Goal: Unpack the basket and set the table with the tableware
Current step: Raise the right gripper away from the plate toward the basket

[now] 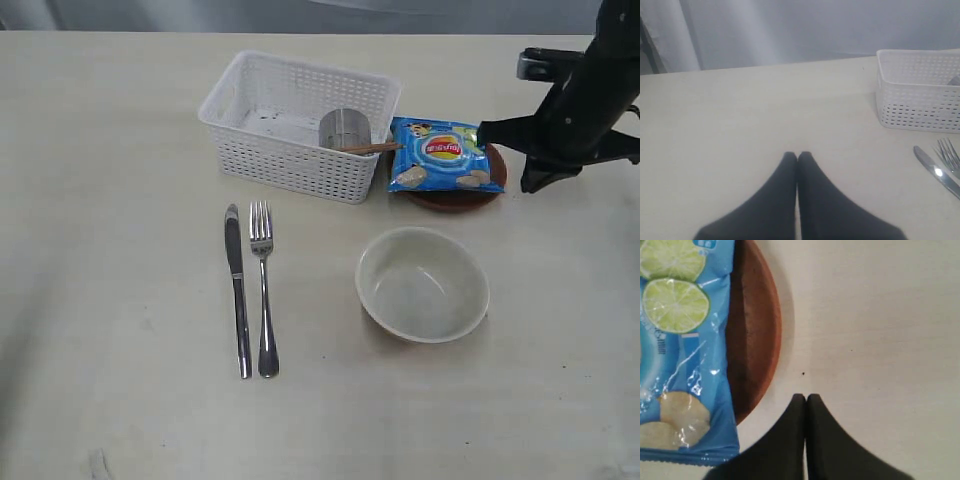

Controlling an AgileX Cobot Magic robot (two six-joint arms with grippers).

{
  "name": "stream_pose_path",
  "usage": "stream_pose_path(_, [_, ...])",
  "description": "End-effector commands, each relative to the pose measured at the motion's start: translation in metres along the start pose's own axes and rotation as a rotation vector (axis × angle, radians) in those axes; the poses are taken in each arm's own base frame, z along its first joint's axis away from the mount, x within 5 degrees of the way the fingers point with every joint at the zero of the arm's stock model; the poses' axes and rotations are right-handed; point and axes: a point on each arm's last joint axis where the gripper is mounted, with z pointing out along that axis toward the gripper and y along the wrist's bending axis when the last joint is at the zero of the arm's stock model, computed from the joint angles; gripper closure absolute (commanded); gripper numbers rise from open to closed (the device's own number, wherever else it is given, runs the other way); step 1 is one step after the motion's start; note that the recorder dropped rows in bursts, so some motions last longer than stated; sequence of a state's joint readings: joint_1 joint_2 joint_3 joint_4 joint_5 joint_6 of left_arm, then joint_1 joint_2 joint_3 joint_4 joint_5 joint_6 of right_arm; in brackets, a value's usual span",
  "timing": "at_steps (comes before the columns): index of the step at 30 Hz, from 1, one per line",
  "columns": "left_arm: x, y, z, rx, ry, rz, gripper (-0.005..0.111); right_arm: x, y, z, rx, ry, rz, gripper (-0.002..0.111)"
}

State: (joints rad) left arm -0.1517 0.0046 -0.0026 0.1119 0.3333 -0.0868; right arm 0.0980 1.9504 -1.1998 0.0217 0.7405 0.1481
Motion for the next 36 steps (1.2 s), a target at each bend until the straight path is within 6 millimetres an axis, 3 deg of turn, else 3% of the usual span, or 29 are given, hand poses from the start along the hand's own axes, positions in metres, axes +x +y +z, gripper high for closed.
stream_pose_path(1, [0.0,0.0,0.0,0.002,-0.009,-0.011,0.107,0.0,-0.001,0.017,-0.012,0.008,0.071,0.109])
stream_pose_path(8, [0.0,0.0,0.0,0.002,-0.009,-0.011,0.107,-0.002,0.005,0.04,-0.079,0.004,0.104,0.109])
stream_pose_path(20, [0.0,0.0,0.0,0.002,-0.009,-0.011,0.107,-0.015,0.01,0.033,-0.15,-0.049,0.06,0.109])
stream_pose_path(24, [0.0,0.0,0.0,0.002,-0.009,-0.011,0.107,-0.027,0.005,0.01,-0.151,-0.064,0.015,0.108])
stream_pose_path(31, [0.0,0.0,0.0,0.002,-0.009,-0.011,0.107,-0.049,0.013,-0.066,-0.187,-0.221,-0.028,0.107])
stream_pose_path(33, [0.0,0.0,0.0,0.001,-0.009,-0.009,0.107,-0.052,0.024,-0.084,-0.241,-0.237,-0.045,0.095])
stream_pose_path(36, [0.0,0.0,0.0,0.001,-0.009,-0.009,0.107,-0.055,0.048,-0.103,-0.309,-0.22,-0.097,0.065])
